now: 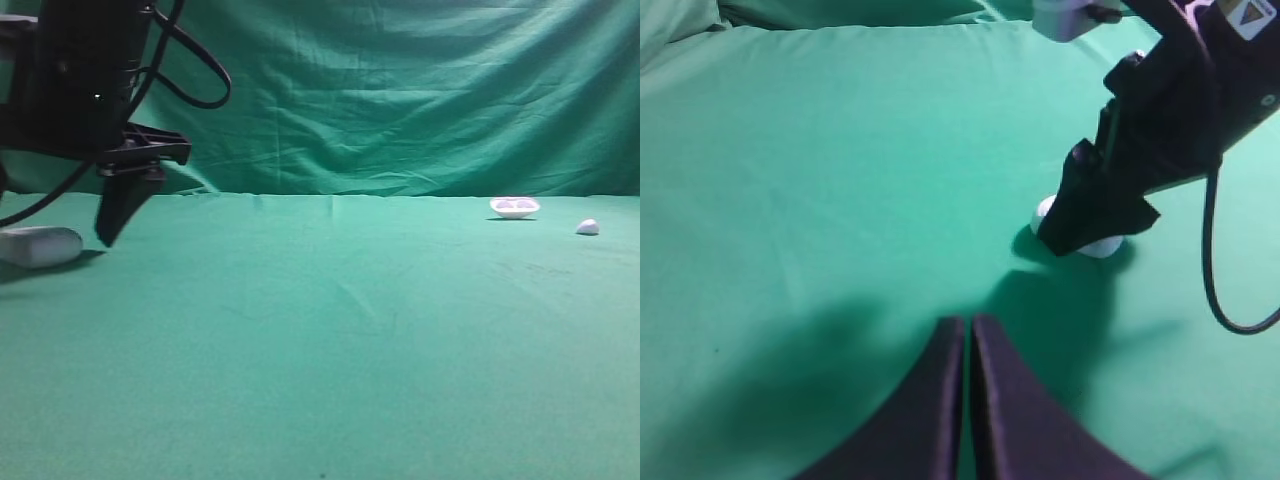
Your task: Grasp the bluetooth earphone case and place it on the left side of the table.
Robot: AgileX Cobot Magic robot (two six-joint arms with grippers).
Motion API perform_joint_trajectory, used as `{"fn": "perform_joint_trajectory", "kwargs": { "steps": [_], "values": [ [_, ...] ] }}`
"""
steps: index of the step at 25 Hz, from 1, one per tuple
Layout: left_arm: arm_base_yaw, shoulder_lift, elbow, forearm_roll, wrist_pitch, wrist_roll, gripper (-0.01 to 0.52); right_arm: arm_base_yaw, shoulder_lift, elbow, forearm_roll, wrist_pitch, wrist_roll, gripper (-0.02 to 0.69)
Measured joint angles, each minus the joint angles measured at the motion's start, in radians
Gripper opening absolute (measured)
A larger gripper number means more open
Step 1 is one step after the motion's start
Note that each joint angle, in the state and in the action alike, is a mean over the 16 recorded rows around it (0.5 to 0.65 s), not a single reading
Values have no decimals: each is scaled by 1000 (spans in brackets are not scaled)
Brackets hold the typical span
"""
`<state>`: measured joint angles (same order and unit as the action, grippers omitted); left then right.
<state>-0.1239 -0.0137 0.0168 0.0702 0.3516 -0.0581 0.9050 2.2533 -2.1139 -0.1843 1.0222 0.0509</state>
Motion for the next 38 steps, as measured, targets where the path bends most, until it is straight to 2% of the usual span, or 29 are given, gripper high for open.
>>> {"fn": "perform_joint_trajectory", "kwargs": {
  "steps": [8, 12, 19, 25, 38],
  "values": [
    [0, 0, 0, 0, 0, 0, 0, -80, -312, 67, -39, 179, 34, 153],
    [0, 0, 0, 0, 0, 0, 0, -148, -486, 170, -6, 222, 52, 73],
    [0, 0, 0, 0, 0, 0, 0, -254, -787, 454, 62, 228, 69, 68],
    [0, 0, 0, 0, 0, 0, 0, -293, -1041, 740, 93, 176, 91, 68],
    [0, 0, 0, 0, 0, 0, 0, -296, -1601, 1296, 137, -188, 137, 68]
  ]
}}
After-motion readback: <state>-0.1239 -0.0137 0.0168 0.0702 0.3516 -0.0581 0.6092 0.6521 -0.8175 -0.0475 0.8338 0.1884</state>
